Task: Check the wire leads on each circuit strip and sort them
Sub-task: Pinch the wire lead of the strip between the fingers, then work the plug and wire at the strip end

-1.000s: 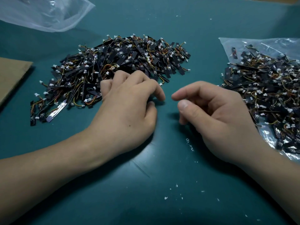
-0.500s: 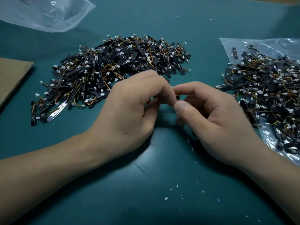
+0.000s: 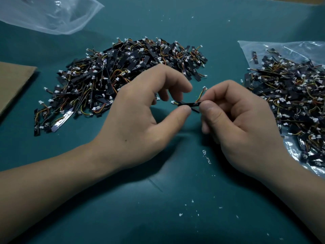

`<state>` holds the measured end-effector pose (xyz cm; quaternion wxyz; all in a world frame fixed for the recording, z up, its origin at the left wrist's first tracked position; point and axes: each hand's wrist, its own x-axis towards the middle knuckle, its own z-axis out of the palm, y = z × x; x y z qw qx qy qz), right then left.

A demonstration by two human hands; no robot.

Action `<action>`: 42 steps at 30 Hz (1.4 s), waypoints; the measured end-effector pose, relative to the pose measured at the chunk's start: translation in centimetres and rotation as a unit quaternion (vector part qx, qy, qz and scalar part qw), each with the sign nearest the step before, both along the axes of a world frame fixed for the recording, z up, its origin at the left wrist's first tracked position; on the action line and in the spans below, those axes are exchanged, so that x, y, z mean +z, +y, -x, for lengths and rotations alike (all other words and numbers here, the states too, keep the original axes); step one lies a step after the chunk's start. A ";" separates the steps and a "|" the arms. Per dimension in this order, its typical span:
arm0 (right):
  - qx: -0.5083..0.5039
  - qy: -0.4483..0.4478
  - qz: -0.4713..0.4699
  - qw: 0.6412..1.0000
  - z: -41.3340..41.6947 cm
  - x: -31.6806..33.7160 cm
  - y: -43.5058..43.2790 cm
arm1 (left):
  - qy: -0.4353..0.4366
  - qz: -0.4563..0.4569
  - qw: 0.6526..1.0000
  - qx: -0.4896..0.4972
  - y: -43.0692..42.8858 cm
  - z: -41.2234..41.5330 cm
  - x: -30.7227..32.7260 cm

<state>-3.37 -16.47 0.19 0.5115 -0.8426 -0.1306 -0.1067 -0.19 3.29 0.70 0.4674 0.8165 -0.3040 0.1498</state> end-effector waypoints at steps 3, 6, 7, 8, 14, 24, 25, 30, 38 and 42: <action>0.003 -0.009 -0.017 1.000 0.0 0.1 0.1 | 0.050 -0.003 0.999 0.000 -0.1 -0.3 0.1; 0.003 -0.015 -0.034 0.999 0.0 0.2 0.1 | 0.064 -0.007 0.998 -0.001 -0.1 -0.4 0.1; 0.003 -0.014 -0.035 0.999 0.0 0.3 0.1 | 0.061 -0.005 0.998 -0.003 -0.1 -0.3 0.1; 0.004 -0.012 -0.037 0.999 0.0 0.2 0.1 | 0.058 -0.001 0.998 -0.008 -0.1 -0.3 0.2; 0.012 0.007 -0.052 0.999 0.2 0.3 0.2 | 0.049 0.000 0.999 -0.009 -0.1 -0.3 0.2; 0.022 0.055 -0.054 0.997 0.0 0.7 0.2 | 0.087 0.028 0.996 -0.017 -0.1 -0.2 0.1; 0.025 0.056 -0.060 0.996 0.0 0.8 0.2 | 0.106 0.028 0.994 -0.025 -0.1 -0.2 0.1; 0.038 0.051 -0.034 0.997 0.3 1.0 0.2 | 0.131 -0.019 0.990 -0.054 -0.1 -0.2 0.3; 0.046 0.038 -0.005 0.998 0.3 1.0 0.1 | 0.145 -0.024 0.986 -0.075 0.0 -0.1 0.5; 0.044 0.031 0.013 0.998 0.4 0.9 0.1 | 0.157 -0.029 0.983 -0.089 0.0 -0.1 0.6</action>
